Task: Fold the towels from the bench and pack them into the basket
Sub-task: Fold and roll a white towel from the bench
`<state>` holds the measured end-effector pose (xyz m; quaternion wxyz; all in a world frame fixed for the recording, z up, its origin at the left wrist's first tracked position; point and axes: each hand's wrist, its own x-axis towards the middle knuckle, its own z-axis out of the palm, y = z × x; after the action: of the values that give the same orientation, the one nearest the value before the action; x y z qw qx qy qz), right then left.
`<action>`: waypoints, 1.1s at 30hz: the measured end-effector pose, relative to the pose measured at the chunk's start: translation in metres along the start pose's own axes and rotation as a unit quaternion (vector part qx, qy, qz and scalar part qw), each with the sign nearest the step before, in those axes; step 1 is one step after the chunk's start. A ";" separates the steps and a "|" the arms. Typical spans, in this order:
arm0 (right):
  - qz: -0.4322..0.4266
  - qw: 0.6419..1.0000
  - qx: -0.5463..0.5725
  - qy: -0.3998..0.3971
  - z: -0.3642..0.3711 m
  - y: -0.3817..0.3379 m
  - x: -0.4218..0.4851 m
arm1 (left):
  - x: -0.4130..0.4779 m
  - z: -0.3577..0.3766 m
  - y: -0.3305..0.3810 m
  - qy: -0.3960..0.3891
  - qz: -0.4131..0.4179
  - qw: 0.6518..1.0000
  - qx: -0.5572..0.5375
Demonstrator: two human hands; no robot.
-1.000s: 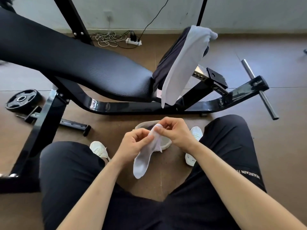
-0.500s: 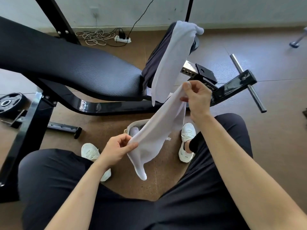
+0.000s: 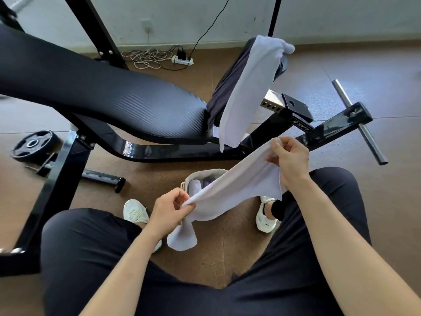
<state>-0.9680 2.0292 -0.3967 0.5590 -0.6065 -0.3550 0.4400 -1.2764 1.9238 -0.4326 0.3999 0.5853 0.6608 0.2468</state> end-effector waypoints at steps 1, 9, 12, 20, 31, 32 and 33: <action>0.005 1.000 -0.017 -0.017 0.001 0.001 -0.002 | 0.001 -0.001 0.000 0.000 -0.009 1.000 -0.024; -0.022 0.897 -0.214 -0.386 0.044 0.008 -0.056 | -0.005 0.001 0.009 -0.030 0.018 0.987 -0.154; -0.040 0.839 -0.253 -0.481 0.063 0.021 -0.074 | -0.005 0.000 0.012 -0.033 0.038 0.981 -0.186; -0.029 0.831 -0.265 -0.487 0.072 0.021 -0.078 | -0.001 -0.002 0.000 -0.047 0.062 0.991 -0.106; -0.069 0.977 -0.128 -0.157 0.036 -0.001 -0.034 | 0.001 -0.009 -0.005 -0.080 0.001 0.996 -0.038; -0.069 0.982 -0.116 -0.128 0.031 -0.001 -0.029 | 0.000 -0.010 -0.007 -0.083 0.002 0.996 -0.025; -0.067 0.986 -0.109 -0.104 0.026 -0.002 -0.024 | 0.001 -0.010 -0.009 -0.085 0.005 0.996 -0.015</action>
<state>-1.0010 2.0167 -0.3914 0.4781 -0.5891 -0.4971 0.4211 -1.2899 1.9240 -0.4340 0.4625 0.6011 0.6176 0.2081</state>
